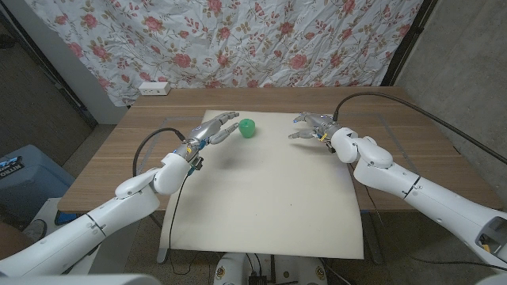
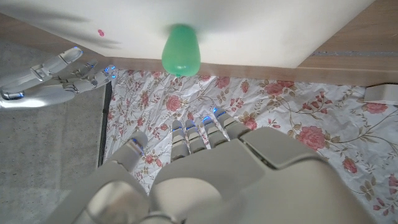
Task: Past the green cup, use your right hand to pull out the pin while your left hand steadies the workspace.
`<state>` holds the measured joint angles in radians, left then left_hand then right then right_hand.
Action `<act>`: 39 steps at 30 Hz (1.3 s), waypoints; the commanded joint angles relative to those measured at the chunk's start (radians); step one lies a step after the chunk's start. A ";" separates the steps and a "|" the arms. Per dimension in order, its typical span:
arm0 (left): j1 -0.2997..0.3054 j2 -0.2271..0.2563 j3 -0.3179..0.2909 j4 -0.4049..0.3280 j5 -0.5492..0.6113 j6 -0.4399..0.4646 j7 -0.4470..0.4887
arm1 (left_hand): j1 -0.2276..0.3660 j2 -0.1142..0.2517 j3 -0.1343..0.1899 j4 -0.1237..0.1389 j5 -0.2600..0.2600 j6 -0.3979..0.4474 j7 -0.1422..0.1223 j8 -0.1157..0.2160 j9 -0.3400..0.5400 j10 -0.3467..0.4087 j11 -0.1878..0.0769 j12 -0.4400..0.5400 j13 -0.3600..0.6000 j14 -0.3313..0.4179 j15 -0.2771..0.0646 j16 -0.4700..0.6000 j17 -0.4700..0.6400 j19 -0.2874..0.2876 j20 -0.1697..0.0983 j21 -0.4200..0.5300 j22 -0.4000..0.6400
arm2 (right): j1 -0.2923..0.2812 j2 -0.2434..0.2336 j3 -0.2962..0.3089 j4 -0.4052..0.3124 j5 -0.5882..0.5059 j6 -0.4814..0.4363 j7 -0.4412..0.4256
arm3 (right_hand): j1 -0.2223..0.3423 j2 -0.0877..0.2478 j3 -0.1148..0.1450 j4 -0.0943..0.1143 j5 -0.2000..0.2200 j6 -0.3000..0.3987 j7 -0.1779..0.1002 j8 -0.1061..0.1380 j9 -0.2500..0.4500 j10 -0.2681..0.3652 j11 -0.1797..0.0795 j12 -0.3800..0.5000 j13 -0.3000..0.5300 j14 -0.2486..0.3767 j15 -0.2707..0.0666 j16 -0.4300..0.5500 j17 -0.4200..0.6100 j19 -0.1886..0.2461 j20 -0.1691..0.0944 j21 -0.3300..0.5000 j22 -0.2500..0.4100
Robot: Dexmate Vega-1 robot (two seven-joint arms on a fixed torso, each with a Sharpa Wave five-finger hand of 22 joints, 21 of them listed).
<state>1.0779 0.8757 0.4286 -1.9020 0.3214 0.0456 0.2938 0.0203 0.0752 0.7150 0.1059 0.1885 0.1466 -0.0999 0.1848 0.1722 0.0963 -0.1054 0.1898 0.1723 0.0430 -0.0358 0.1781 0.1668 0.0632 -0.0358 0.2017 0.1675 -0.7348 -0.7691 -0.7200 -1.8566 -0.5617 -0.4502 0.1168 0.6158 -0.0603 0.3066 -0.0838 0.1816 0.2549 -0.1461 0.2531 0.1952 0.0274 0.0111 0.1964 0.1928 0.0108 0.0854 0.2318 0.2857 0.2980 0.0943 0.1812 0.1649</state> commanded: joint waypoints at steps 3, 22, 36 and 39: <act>0.007 -0.025 -0.032 0.064 -0.110 -0.086 0.039 | -0.003 0.068 0.003 0.000 -0.002 -0.002 0.000 -0.004 0.003 0.003 -0.006 0.000 0.002 0.012 -0.073 -0.001 0.003 0.010 -0.112 -0.004 0.001 | -0.061 -0.011 0.074 0.008 0.162 0.054 -0.127 | -0.027 0.013 -0.003 0.015 0.000 -0.015 0.013 -0.015 -0.001 0.009 -0.002 0.003 0.003 -0.012 -0.010 -0.006 0.003 -0.007 -0.024 0.003 0.004; -0.008 -0.049 -0.060 0.175 -0.251 -0.247 0.008 | -0.006 0.065 0.002 0.001 -0.002 -0.004 0.007 -0.004 0.003 0.002 -0.005 -0.001 0.002 0.008 -0.067 -0.002 0.003 0.014 -0.110 -0.005 0.001 | -0.150 -0.007 0.171 0.024 0.385 0.140 -0.272 | -0.077 0.039 -0.013 0.033 -0.003 -0.034 0.016 -0.038 -0.006 0.039 -0.016 0.009 -0.001 -0.007 -0.044 -0.004 -0.002 -0.002 -0.054 0.006 0.002; -0.057 -0.126 -0.055 0.283 -0.326 -0.326 0.012 | -0.007 0.062 0.001 0.000 -0.002 -0.014 0.015 -0.007 0.002 -0.011 -0.002 -0.005 0.002 0.002 -0.060 -0.004 0.003 0.013 -0.107 -0.008 0.001 | -0.180 0.022 0.241 0.131 0.571 0.348 -0.334 | -0.115 0.062 -0.020 0.046 0.000 -0.062 0.025 -0.057 -0.011 0.057 -0.019 0.009 -0.005 0.010 -0.066 0.000 -0.008 0.005 -0.077 0.007 0.001; -0.069 -0.145 -0.047 0.310 -0.335 -0.336 0.014 | -0.007 0.062 0.001 0.000 -0.002 -0.020 0.018 -0.009 0.002 -0.019 0.005 -0.007 0.002 0.000 -0.058 -0.004 0.003 0.013 -0.107 -0.008 0.001 | -0.191 0.029 0.252 0.134 0.602 0.369 -0.344 | -0.121 0.066 -0.021 0.048 0.001 -0.068 0.027 -0.061 -0.012 0.057 -0.020 0.008 -0.005 0.012 -0.081 0.001 -0.009 0.007 -0.080 0.007 0.001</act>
<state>1.0436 0.7836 0.3701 -1.6712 0.0431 -0.2303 0.3051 0.0203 0.0751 0.7150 0.1059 0.1885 0.1303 -0.0837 0.1771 0.1722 0.0843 -0.1008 0.1847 0.1723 0.0430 -0.0358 0.1781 0.1668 0.0739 -0.0358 0.1952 0.1675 -0.8946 -0.7609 -0.5196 -1.7776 -0.0818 -0.1939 -0.1864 0.5013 0.0042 0.2845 -0.0424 0.1816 0.1939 -0.1215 0.1953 0.1813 0.0770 -0.0108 0.2004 0.1856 0.0185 0.0206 0.2234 0.2745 0.2998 0.0208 0.1812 0.1628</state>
